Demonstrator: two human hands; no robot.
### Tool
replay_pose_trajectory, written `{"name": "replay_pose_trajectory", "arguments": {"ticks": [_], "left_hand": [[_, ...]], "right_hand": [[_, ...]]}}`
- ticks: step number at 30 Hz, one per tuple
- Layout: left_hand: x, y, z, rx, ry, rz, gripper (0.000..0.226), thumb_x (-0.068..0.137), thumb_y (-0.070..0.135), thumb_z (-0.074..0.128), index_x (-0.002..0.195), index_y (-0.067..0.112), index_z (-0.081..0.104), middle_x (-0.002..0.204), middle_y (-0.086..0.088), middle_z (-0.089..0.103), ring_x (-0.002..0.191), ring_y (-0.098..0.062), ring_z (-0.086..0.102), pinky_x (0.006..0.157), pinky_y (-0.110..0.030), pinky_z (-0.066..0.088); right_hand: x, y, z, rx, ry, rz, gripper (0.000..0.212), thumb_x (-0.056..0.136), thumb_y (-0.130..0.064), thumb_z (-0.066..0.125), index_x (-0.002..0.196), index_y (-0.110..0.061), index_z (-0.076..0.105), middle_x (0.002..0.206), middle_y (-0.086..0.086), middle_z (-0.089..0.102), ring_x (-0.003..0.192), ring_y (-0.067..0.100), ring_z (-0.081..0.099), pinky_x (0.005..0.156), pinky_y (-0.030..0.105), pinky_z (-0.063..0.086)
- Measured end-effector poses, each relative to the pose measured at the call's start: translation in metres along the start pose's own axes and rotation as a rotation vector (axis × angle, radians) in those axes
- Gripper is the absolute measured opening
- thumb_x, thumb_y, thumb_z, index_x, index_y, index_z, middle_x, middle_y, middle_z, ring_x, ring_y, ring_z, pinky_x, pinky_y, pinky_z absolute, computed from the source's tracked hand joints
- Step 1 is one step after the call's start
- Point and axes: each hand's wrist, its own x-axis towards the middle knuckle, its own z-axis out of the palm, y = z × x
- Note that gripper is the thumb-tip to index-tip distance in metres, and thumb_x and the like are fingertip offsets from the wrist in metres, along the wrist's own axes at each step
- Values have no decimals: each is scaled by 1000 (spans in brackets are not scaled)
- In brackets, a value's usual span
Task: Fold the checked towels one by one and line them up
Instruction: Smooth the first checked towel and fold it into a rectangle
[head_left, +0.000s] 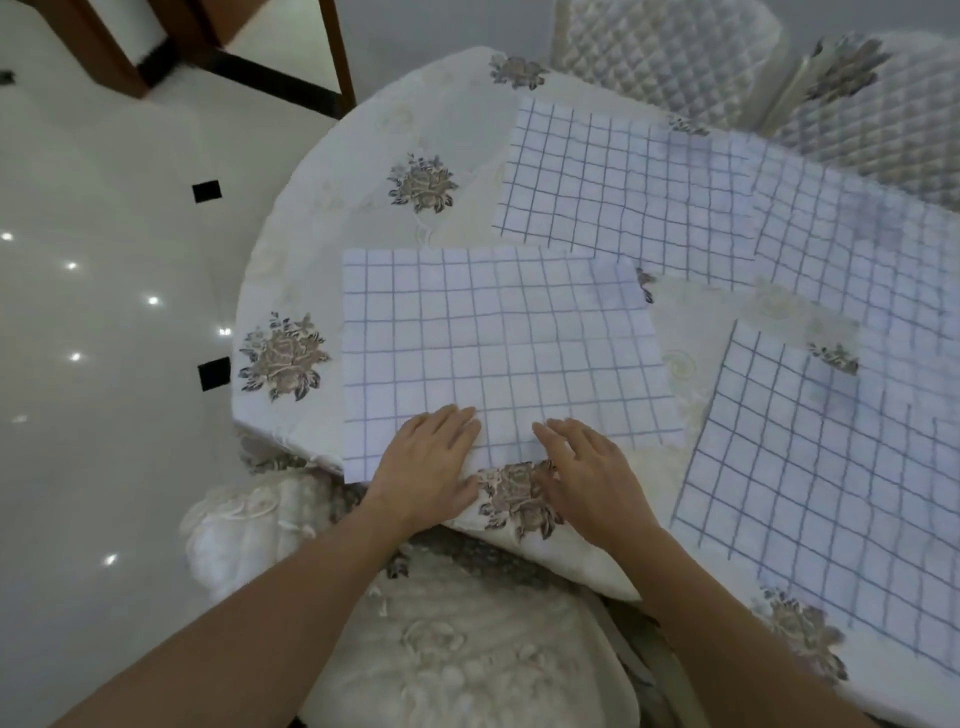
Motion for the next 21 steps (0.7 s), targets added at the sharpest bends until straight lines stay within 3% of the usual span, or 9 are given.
{"name": "replay_pose_trajectory", "arguments": {"ticks": [4, 9, 17, 21], "left_hand": [[-1, 5, 9, 42, -6, -6, 69, 81, 51, 43, 133, 9, 59, 142, -8, 56, 132, -26, 51, 106, -44, 45], [-1, 7, 15, 83, -4, -13, 63, 86, 49, 44, 134, 10, 59, 145, -7, 54, 134, -25, 49, 104, -45, 45], [-6, 1, 25, 127, 74, 19, 47, 93, 37, 50, 129, 10, 64, 139, -6, 60, 128, -26, 55, 98, -45, 49], [-4, -4, 26, 128, 94, 47, 45, 82, 27, 71, 124, 11, 67, 135, -5, 63, 123, -26, 60, 92, -44, 53]], "right_hand": [[7, 14, 17, -24, 32, -79, 54, 98, -43, 46, 145, -16, 46, 149, 8, 49, 140, 31, 42, 113, 54, 35], [11, 24, 31, -18, -5, -147, 57, 99, -50, 37, 148, -21, 42, 155, 5, 42, 145, 29, 35, 115, 53, 32], [13, 27, 41, -33, 72, -142, 55, 100, -55, 40, 142, -23, 53, 149, 3, 51, 141, 28, 42, 113, 49, 36], [15, 26, 43, -59, 170, -135, 47, 101, -51, 48, 137, -22, 58, 142, 0, 57, 134, 27, 50, 108, 49, 40]]}}
